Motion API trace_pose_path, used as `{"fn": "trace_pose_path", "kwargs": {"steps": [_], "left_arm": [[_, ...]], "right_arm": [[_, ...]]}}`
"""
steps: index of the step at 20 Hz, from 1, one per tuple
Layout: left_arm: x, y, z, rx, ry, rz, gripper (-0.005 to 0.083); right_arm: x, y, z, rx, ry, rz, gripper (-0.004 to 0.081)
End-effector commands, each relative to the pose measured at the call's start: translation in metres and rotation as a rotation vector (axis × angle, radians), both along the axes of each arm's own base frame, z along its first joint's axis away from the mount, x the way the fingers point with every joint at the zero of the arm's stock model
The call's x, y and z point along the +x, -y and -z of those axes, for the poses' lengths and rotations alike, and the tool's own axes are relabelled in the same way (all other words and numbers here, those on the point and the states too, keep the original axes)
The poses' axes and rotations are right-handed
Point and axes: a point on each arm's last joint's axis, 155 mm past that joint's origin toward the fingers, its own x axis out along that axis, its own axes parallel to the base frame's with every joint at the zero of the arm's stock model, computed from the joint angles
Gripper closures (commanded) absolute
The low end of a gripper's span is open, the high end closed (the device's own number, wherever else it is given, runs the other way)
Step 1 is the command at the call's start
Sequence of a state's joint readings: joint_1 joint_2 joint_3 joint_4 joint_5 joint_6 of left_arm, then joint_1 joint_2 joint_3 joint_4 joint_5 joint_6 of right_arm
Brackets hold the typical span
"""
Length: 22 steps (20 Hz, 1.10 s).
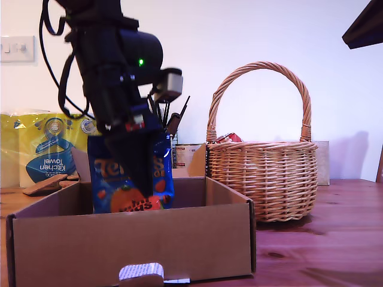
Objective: Move the bags of Easter eggs from the cardboard box on the left into the woven basket on the right side.
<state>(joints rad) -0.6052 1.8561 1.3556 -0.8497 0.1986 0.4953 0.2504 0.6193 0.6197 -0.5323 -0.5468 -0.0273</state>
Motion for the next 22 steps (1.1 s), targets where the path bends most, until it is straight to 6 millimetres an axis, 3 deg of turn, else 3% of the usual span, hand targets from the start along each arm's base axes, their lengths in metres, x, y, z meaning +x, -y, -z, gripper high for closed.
{"fn": "trace_pose_path", "kwargs": {"steps": [1,12,15,19,20,22], "left_arm": [[-0.015,-0.008,0.023,0.038,-0.061,-0.002,0.0270],[0.002,0.005,0.042,-0.007,0.013,-0.021,0.0271],[-0.004,0.003,0.058,0.021,-0.025,-0.016,0.0271],[-0.005,0.003,0.060,0.024,-0.030,-0.016,0.0276],[-0.005,0.003,0.060,0.024,-0.030,-0.015,0.0302],[-0.005,0.003,0.060,0.025,-0.030,-0.016,0.0475]], "right_arm": [[-0.001,-0.002,-0.007,0.007,0.018,-0.009,0.0716],[0.000,-0.002,-0.007,0.009,0.019,-0.008,0.0717],[0.000,-0.002,-0.007,0.008,0.018,-0.008,0.0716],[0.000,-0.002,-0.007,0.009,0.019,-0.008,0.0716],[0.000,-0.002,-0.007,0.009,0.019,-0.008,0.0717],[0.000,-0.002,-0.007,0.008,0.019,-0.008,0.0716]]}}
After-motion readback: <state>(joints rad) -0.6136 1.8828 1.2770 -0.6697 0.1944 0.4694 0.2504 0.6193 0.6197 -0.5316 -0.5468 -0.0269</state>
